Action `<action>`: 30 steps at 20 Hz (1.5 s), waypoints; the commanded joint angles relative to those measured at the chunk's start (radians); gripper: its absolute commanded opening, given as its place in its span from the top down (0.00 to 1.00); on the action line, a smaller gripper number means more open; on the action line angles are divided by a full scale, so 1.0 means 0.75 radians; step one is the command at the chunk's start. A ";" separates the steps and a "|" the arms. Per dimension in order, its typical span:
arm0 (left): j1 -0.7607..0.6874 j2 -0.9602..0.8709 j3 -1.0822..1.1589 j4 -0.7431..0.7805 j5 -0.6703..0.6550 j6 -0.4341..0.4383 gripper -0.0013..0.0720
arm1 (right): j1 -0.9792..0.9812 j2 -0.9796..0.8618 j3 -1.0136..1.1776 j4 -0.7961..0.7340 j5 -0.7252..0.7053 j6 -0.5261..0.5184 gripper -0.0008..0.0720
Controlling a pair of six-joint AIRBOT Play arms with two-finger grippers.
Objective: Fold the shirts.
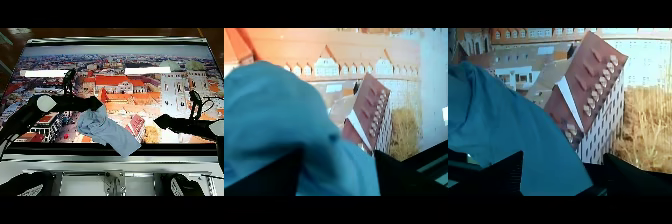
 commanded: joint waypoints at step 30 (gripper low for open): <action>0.154 -0.187 -0.531 -0.415 -0.142 0.332 0.93 | 0.303 -0.769 -0.033 0.194 -0.131 -0.169 0.12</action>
